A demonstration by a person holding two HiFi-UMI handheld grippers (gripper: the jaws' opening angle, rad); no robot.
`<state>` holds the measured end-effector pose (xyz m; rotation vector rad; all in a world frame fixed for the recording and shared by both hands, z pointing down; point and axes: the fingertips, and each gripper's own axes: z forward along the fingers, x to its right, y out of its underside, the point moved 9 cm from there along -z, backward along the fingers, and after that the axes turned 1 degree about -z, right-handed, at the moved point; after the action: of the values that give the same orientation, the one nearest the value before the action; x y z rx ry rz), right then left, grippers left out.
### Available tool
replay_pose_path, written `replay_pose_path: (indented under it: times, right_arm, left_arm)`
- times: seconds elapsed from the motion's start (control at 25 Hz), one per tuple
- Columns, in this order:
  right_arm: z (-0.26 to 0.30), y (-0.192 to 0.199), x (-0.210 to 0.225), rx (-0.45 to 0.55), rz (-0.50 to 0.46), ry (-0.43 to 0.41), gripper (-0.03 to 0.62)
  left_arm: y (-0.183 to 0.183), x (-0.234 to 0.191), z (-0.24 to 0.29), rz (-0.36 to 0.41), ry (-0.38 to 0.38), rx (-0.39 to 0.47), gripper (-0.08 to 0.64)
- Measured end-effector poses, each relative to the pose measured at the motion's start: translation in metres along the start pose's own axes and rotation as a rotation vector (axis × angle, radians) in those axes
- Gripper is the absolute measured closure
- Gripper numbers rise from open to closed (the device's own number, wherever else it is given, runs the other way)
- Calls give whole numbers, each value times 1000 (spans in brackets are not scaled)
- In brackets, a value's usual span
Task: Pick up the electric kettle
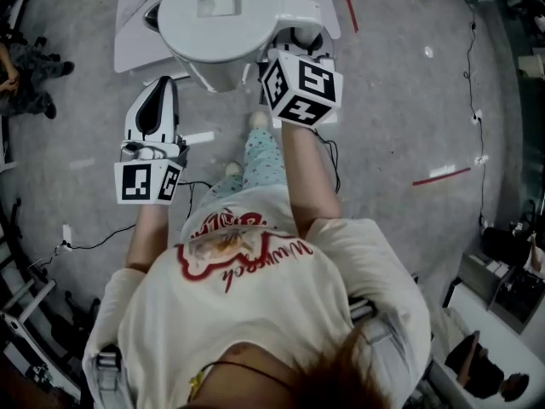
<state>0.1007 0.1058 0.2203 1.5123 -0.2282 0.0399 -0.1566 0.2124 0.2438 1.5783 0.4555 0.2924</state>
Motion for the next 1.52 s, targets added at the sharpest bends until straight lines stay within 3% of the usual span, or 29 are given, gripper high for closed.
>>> replay_pose_path:
  times: [0.48, 1.52]
  right_arm:
    - [-53, -21, 3, 13, -10, -29, 535]
    - [-63, -22, 28, 10, -11, -32, 535]
  left_arm:
    - [-12, 32, -33, -1, -32, 31, 546]
    - [-10, 63, -22, 18, -31, 17, 546]
